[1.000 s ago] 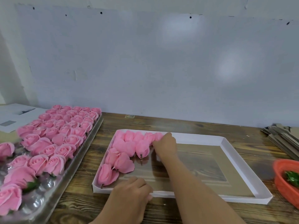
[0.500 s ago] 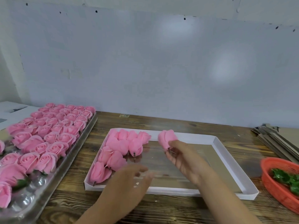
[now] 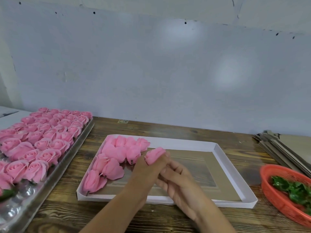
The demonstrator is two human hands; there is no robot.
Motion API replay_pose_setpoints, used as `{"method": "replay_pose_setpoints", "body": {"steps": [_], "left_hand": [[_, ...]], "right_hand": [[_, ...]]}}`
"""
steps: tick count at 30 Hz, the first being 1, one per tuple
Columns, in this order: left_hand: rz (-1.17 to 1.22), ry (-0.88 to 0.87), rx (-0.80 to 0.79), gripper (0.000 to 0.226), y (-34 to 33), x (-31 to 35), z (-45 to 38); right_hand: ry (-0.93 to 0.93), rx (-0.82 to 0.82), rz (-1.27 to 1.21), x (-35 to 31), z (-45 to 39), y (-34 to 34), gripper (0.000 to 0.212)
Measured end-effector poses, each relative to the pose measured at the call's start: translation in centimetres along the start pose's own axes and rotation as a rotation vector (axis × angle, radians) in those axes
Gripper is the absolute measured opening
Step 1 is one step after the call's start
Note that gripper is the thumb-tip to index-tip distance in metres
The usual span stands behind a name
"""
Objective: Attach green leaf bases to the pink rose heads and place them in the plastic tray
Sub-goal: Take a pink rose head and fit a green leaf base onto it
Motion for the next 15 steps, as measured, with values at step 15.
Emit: {"method": "replay_pose_setpoints", "body": {"steps": [15], "left_hand": [[0.188, 0.052, -0.065, 0.056, 0.1, -0.3, 1.1]], "right_hand": [[-0.046, -0.006, -0.055, 0.6, 0.5, -1.0, 0.027]]}}
Point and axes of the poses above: each hand's wrist, its own z-axis away from the middle knuckle, its own y-axis out of the back of the hand, x = y × z, the point moved 3 cm from there along -z, towards the middle knuckle, and after that the axes turned 1 degree about z, right-handed, at the moved point
